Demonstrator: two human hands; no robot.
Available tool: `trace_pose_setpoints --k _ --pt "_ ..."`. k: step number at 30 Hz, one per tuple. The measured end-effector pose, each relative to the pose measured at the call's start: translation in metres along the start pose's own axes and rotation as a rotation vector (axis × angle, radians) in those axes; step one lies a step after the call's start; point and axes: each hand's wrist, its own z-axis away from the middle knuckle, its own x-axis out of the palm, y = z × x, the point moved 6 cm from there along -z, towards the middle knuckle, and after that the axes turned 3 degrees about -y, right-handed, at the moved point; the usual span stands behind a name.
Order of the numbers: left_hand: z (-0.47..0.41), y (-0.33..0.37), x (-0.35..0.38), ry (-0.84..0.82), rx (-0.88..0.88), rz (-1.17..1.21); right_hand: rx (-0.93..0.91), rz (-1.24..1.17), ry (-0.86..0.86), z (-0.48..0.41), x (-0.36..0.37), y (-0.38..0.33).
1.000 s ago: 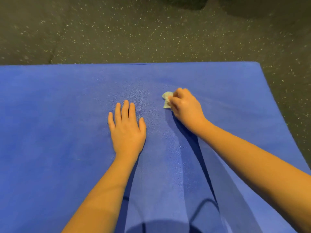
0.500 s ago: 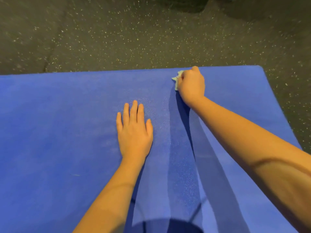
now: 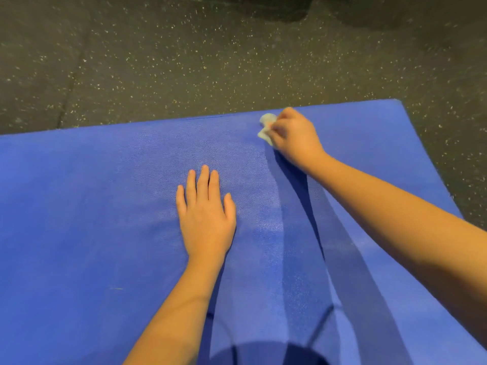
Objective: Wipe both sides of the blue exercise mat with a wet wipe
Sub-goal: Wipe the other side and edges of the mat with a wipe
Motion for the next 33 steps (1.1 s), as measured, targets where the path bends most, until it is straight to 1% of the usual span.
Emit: trace_pose_setpoints --k 1,2,3,4,5,6,7,8,9,10,11,12,13,14,16,17,18,19,20,21,22,23,24,26,27,28,29,30,31,32,33 --pt "-0.001 0.000 0.000 -0.002 -0.001 0.004 -0.066 0.031 -0.035 0.007 0.002 -0.001" --pt "-0.001 0.000 0.000 -0.002 -0.002 0.008 -0.055 0.077 -0.013 0.009 -0.001 0.008" --pt "-0.001 0.000 0.000 -0.003 -0.002 0.010 0.038 0.134 0.049 0.007 -0.007 0.023" --pt "0.000 0.000 0.000 -0.004 0.000 0.010 0.214 0.188 0.110 0.007 -0.015 0.044" --pt "0.000 -0.001 0.000 -0.005 0.002 0.010 0.410 0.196 0.152 0.009 -0.022 0.063" --pt "0.001 -0.001 0.000 -0.007 0.003 0.012 0.552 0.174 0.170 0.014 -0.021 0.073" --pt "0.002 -0.001 0.000 -0.006 0.002 0.015 0.578 0.132 0.186 0.019 -0.018 0.068" --pt "0.002 -0.001 -0.001 -0.003 0.002 0.019 0.483 0.068 0.210 0.022 -0.014 0.053" --pt "0.002 -0.001 -0.002 0.001 0.001 0.023 0.285 0.007 0.232 0.026 -0.006 0.032" --pt "0.001 0.000 -0.002 0.005 0.001 0.027 0.072 -0.055 0.204 0.037 0.000 0.009" --pt "0.001 0.000 -0.003 0.007 0.003 0.030 -0.134 -0.034 0.168 0.051 0.005 -0.006" --pt "0.000 0.000 -0.003 0.008 0.004 0.032 -0.255 0.049 0.136 0.059 0.006 -0.008" --pt "-0.001 -0.001 -0.002 0.010 0.005 0.033 -0.266 0.136 0.135 0.059 0.004 -0.001" --pt "0.000 -0.002 -0.001 0.009 0.006 0.033 -0.174 0.172 0.189 0.056 -0.002 0.009" --pt "0.002 -0.003 0.000 0.008 0.009 0.034 0.173 0.087 0.324 0.056 -0.011 0.029" --pt "0.002 -0.002 0.000 0.009 0.009 0.034 0.265 0.014 0.359 0.061 -0.007 0.025" --pt "0.002 -0.002 0.000 0.009 0.009 0.035 0.220 -0.063 0.359 0.066 0.001 0.010" --pt "0.002 -0.001 0.000 0.009 0.007 0.039 0.061 -0.121 0.329 0.073 0.010 -0.012" --pt "0.002 -0.001 -0.001 0.009 0.005 0.042 -0.140 -0.136 0.290 0.085 0.018 -0.031" --pt "0.001 0.000 -0.001 0.009 0.006 0.043 -0.292 -0.123 0.230 0.099 0.022 -0.043" --pt "0.000 0.000 -0.001 0.011 0.008 0.043 -0.355 -0.081 0.192 0.107 0.020 -0.041" --pt "0.000 0.000 -0.001 0.011 0.007 0.045 -0.322 -0.020 0.186 0.108 0.015 -0.030" --pt "0.001 -0.001 -0.001 0.012 0.008 0.046 -0.213 0.033 0.236 0.106 0.009 -0.014" --pt "0.002 -0.001 0.000 0.009 0.015 0.049 0.126 0.042 0.365 0.108 -0.002 0.016" --pt "0.002 -0.001 -0.001 0.006 0.016 0.048 0.225 0.001 0.407 0.114 0.001 0.022" --pt "0.002 -0.001 -0.001 0.005 0.015 0.047 0.227 -0.060 0.413 0.121 0.006 0.017" --pt "0.001 -0.001 -0.001 0.005 0.014 0.048 0.145 -0.137 0.363 0.128 0.014 0.003" --pt "0.001 0.000 -0.001 0.007 0.013 0.049 0.011 -0.187 0.291 0.138 0.023 -0.013" --pt "0.001 0.000 -0.002 0.014 0.014 0.051 -0.139 -0.192 0.218 0.151 0.027 -0.027" --pt "0.001 0.001 -0.003 0.029 0.027 0.051 -0.252 -0.144 0.179 0.160 0.026 -0.032" --pt "0.001 0.003 -0.005 0.047 0.053 0.050 -0.293 -0.078 0.180 0.163 0.019 -0.027"
